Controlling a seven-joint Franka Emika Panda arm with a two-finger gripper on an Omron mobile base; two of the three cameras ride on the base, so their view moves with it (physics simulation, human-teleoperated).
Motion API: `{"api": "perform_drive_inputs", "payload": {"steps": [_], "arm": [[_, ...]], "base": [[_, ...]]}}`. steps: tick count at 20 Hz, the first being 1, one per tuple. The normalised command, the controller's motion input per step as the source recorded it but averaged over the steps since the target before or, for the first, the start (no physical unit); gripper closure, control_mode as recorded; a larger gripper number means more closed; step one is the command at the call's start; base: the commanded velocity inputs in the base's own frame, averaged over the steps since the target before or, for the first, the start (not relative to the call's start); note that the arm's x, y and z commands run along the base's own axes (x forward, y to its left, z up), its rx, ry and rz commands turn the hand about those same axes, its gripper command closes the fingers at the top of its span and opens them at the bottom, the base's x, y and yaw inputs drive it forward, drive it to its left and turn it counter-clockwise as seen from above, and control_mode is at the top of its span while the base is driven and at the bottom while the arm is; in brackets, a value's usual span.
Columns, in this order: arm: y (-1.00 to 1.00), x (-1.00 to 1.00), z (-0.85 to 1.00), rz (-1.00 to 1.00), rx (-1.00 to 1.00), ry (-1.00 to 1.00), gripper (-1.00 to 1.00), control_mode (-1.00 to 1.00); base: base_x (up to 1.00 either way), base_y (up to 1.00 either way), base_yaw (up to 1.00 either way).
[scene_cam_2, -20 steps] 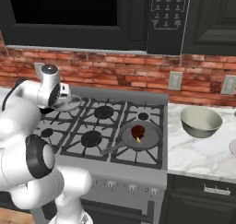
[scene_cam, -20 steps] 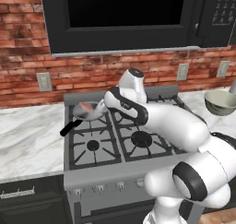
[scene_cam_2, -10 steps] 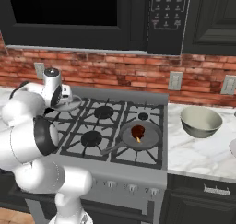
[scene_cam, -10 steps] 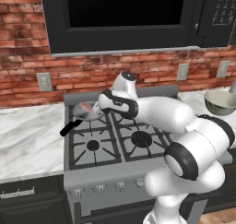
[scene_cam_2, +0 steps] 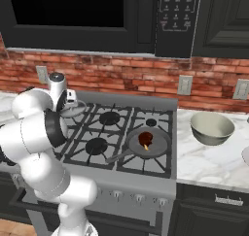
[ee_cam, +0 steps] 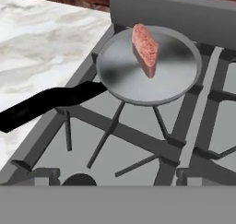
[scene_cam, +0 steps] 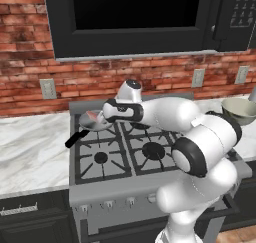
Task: Place one of the steaks on the plate and the other in the bowl. Then place the bowl in the fridge.
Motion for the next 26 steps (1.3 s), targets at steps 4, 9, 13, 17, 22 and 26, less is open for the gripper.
{"api": "perform_drive_inputs", "payload": {"steps": [4, 9, 13, 17, 22, 26], "arm": [[0.08, 0.31, -0.13, 0.0, 0.0, 0.0, -1.0, -1.0], [0.11, 0.32, -0.13, 0.0, -0.01, 0.0, -1.0, -1.0], [0.16, 0.31, -0.12, 0.0, -0.02, 0.0, -1.0, -1.0], [0.1, 0.31, -0.15, 0.0, -0.02, 0.0, -1.0, -1.0], [0.03, 0.3, -0.17, 0.0, 0.0, 0.0, -1.0, -1.0], [0.02, 0.29, -0.18, 0.0, 0.0, 0.0, -1.0, -1.0]], "base": [[0.0, 0.0, 0.0], [0.0, 0.0, 0.0], [0.0, 0.0, 0.0], [0.0, 0.0, 0.0], [0.0, 0.0, 0.0], [0.0, 0.0, 0.0]]}}
